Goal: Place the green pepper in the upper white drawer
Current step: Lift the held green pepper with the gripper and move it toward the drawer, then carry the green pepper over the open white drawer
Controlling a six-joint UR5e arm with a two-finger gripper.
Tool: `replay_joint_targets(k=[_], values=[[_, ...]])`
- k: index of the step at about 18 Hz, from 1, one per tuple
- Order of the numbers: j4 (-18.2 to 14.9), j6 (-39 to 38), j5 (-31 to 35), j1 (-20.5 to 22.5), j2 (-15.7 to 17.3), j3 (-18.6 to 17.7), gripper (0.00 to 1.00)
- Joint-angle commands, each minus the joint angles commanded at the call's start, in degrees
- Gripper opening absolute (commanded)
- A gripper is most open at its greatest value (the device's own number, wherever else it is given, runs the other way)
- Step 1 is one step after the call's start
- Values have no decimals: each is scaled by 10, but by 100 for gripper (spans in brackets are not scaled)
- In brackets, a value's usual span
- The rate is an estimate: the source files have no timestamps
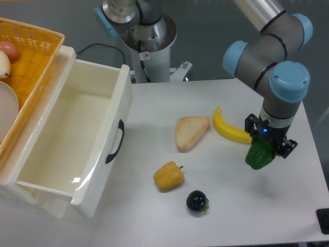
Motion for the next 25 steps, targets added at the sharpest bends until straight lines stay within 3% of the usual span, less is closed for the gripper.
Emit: replay_joint_targets(k=[5,7,11,15,19,25], values=[[-2,-18,-3,0,8,-1,44],[-17,-31,-13,0,20,-2,44],[-47,-82,-46,0,62,-12,44],[-78,-124,-64,-8,105,-45,44],[-79,-195,-78,-45,148,-80,44],[-94,-286,-80,-102,201,-86,44]])
